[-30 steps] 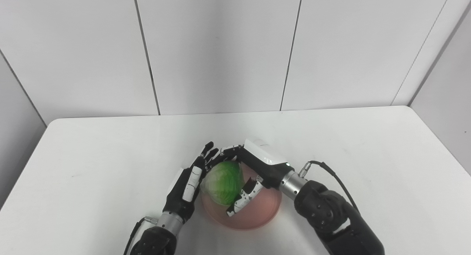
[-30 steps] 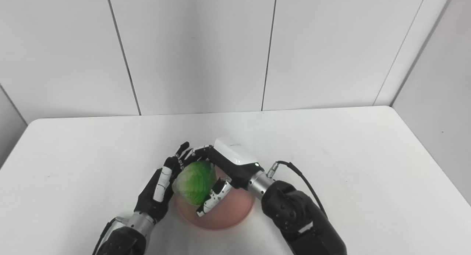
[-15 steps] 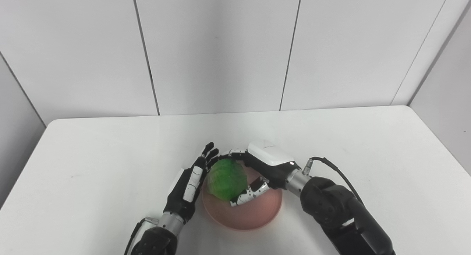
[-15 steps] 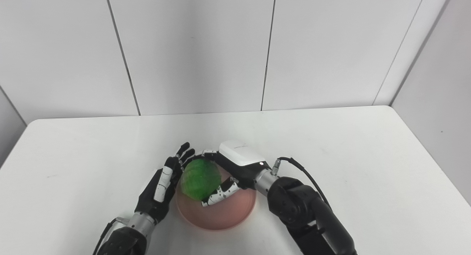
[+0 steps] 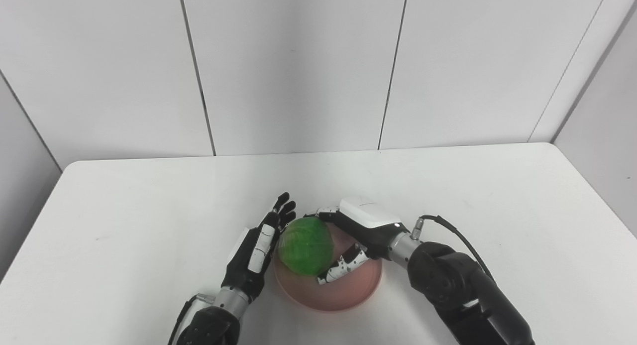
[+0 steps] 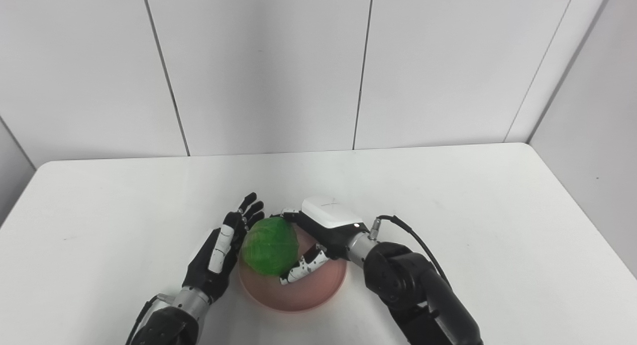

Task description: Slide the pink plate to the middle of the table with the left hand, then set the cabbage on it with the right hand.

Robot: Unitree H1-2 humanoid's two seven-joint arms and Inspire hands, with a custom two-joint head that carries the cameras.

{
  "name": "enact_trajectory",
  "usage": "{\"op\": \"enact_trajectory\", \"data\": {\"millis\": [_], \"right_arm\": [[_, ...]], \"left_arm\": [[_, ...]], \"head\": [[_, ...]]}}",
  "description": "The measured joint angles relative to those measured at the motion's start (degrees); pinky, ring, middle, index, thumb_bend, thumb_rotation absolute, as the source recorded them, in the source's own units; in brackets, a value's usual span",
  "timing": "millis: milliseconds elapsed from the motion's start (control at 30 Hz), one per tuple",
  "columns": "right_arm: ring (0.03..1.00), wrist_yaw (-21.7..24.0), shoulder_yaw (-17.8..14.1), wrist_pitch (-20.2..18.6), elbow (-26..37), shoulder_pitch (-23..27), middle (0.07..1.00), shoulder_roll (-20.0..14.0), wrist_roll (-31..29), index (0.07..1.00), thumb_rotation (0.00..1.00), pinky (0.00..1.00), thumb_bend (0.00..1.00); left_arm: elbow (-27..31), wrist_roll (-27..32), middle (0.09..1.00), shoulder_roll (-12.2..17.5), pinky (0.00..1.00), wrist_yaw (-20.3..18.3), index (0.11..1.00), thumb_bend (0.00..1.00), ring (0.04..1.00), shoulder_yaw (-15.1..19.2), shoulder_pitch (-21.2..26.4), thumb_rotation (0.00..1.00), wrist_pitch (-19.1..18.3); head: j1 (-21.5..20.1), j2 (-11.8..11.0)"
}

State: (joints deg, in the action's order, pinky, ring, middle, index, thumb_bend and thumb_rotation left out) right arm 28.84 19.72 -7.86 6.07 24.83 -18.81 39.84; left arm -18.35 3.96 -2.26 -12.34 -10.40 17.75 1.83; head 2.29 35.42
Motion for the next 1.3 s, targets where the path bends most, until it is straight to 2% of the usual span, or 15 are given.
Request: {"op": "enact_trajectory", "data": {"millis": [100, 167, 200, 267, 333, 400, 467, 633, 733, 867, 933, 1067, 1100, 1200, 1300], "right_arm": [[0.889, 1.1, -1.7, -0.9, 3.6, -0.2, 0.931, -0.3, -2.2, 0.939, 0.47, 0.77, 0.96], [0.934, 1.4, -4.9, -1.0, 5.9, -0.2, 0.982, -0.4, -6.5, 0.99, 0.54, 0.82, 0.99], [0.938, 1.2, -6.4, -1.1, 6.5, -0.2, 0.986, -0.4, -8.4, 0.992, 0.55, 0.82, 0.99], [0.982, 0.2, -9.8, -1.1, 7.1, -0.4, 0.997, -0.3, -13.1, 0.999, 0.65, 0.87, 1.0], [0.997, -1.2, -13.3, -1.2, 7.0, -1.1, 1.0, 0.0, -17.2, 1.0, 0.79, 0.92, 1.0], [1.0, -3.6, -17.1, -1.3, 6.4, -2.2, 1.0, 1.1, -21.5, 1.0, 0.88, 0.94, 1.0], [1.0, -5.4, -19.6, -1.4, 5.5, -3.5, 1.0, 2.4, -25.3, 1.0, 0.94, 0.96, 0.97], [1.0, -9.8, -22.7, -1.8, 2.3, -6.4, 1.0, 6.1, -31.5, 1.0, 0.97, 1.0, 0.9], [1.0, -12.0, -23.8, -1.4, 0.8, -7.8, 1.0, 7.3, -34.0, 1.0, 0.98, 1.0, 0.92], [1.0, -15.0, -26.3, 0.3, -1.4, -10.1, 1.0, 9.5, -38.3, 1.0, 1.0, 1.0, 0.88], [1.0, -16.5, -26.7, 2.2, -2.1, -11.5, 1.0, 10.8, -39.7, 1.0, 1.0, 1.0, 0.77], [1.0, -18.8, -27.3, 3.2, -5.0, -14.4, 1.0, 13.4, -42.2, 1.0, 1.0, 1.0, 0.67], [1.0, -18.9, -27.3, 3.3, -5.3, -14.8, 1.0, 13.5, -42.7, 1.0, 1.0, 1.0, 0.61], [1.0, -18.9, -27.4, 4.5, -5.6, -15.4, 1.0, 13.6, -45.0, 1.0, 1.0, 1.0, 0.55], [1.0, -20.0, -27.5, 6.0, -6.5, -15.3, 1.0, 13.9, -45.7, 1.0, 1.0, 1.0, 0.54]], "left_arm": [[0.4, 0.0, 0.961, 0.0, 0.93, 0.0, 0.947, 0.87, 0.959, 0.1, -0.1, 1.0, -0.2], [0.5, 0.0, 0.946, 0.0, 0.92, 0.1, 0.936, 0.87, 0.946, 0.1, -0.2, 0.99, -0.3], [0.5, 0.0, 0.944, 0.0, 0.92, 0.1, 0.934, 0.87, 0.944, 0.1, -0.2, 0.99, -0.3], [0.2, -0.1, 0.932, -0.1, 0.91, 0.3, 0.927, 0.88, 0.929, 0.4, -0.2, 0.98, -0.2], [0.3, -0.1, 0.952, -0.2, 0.94, 0.6, 0.946, 0.89, 0.945, 0.9, -0.3, 0.99, -0.2], [0.9, -0.1, 0.962, -0.2, 0.96, 0.6, 0.957, 0.89, 0.957, 1.5, -0.6, 0.99, -0.2], [1.4, 0.0, 0.958, -0.1, 0.96, 0.6, 0.951, 0.88, 0.953, 1.9, -1.0, 1.0, -0.3], [1.9, 0.6, 0.964, 0.0, 0.95, 0.5, 0.965, 0.94, 0.958, 3.2, -1.5, 0.97, -0.3], [3.6, 1.1, 0.971, 0.5, 0.96, 0.5, 0.975, 0.9, 0.962, 4.5, -2.9, 0.99, -0.3], [5.7, 0.0, 0.995, 1.8, 0.99, 1.4, 0.996, 0.89, 0.99, 5.2, -4.4, 1.0, -0.5], [7.2, -0.3, 1.0, 1.8, 1.0, 2.4, 1.0, 0.87, 0.999, 5.6, -5.2, 1.0, -1.3], [9.5, -0.5, 1.0, 1.6, 1.0, 3.8, 1.0, 0.85, 1.0, 6.1, -7.2, 1.0, -1.9], [9.9, -0.5, 1.0, 1.5, 0.99, 4.0, 1.0, 0.83, 1.0, 6.3, -7.5, 1.0, -1.9], [11.3, -1.4, 1.0, 1.5, 1.0, 4.9, 1.0, 0.79, 1.0, 6.3, -8.7, 1.0, -2.0], [11.9, -1.6, 1.0, 1.7, 1.0, 4.9, 1.0, 0.81, 1.0, 5.9, -9.3, 1.0, -1.8]], "head": [[-0.2, -0.2], [-0.3, -0.3], [-0.3, -0.3], [-0.4, -0.6], [-0.4, -0.7], [-0.5, -0.9], [-0.9, -1.3], [-0.9, -1.9], [-0.7, -2.5], [-0.2, -3.1], [0.0, -3.4], [0.3, -3.9], [0.4, -4.0], [0.4, -4.1], [0.5, -4.2]]}}
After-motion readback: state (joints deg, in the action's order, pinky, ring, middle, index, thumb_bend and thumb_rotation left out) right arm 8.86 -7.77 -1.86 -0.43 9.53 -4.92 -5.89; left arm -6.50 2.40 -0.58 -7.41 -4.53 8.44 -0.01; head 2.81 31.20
